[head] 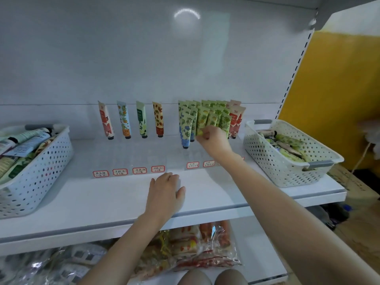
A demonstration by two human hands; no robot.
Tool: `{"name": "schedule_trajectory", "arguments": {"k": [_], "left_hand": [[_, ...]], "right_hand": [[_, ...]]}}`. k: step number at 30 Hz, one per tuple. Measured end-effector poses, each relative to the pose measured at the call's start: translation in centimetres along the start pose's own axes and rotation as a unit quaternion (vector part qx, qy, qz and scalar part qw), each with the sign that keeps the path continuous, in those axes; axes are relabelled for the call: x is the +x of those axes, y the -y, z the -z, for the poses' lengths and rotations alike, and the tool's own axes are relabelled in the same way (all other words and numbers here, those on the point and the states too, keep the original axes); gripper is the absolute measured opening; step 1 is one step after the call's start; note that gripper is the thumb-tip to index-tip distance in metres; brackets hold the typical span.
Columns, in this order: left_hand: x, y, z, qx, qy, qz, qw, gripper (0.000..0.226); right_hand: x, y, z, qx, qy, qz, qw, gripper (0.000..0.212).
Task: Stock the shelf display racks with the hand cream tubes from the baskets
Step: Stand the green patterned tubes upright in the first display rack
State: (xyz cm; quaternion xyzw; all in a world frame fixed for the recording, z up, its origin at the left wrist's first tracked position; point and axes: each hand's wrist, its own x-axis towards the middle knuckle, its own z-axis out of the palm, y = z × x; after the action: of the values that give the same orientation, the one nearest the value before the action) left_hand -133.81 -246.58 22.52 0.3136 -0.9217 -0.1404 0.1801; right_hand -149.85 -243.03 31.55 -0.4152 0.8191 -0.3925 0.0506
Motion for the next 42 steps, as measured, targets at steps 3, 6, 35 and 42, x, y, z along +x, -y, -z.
{"name": "schedule_trajectory", "arguments": {"k": [3,6,35,42], "left_hand": [[0.0,-2.1,1.7,-0.014,-0.021,-0.042,0.999,0.039],[0.4,-4.8,3.4,-0.040,-0.032,-0.087,0.995,0.039],[20.2,-26.2,-5.0,0.240,0.109,-0.125,0.957,0.021],[22.1,-27.3,-6.7,0.290,0.163,-0.109,0.937,0.036]], "right_hand": [[-0.8,-0.2,2.6,0.004,-0.035,0.013,0.999,0.027],[-1.5,-0.8,6.2,-0.010,-0.067,0.022,0.997,0.024],[1.4,-18.3,18.6,-0.246,0.046,-0.229,0.941,0.043],[2.0,-18.7,17.9,-0.338,0.042,-0.192,0.920,0.049]]}}
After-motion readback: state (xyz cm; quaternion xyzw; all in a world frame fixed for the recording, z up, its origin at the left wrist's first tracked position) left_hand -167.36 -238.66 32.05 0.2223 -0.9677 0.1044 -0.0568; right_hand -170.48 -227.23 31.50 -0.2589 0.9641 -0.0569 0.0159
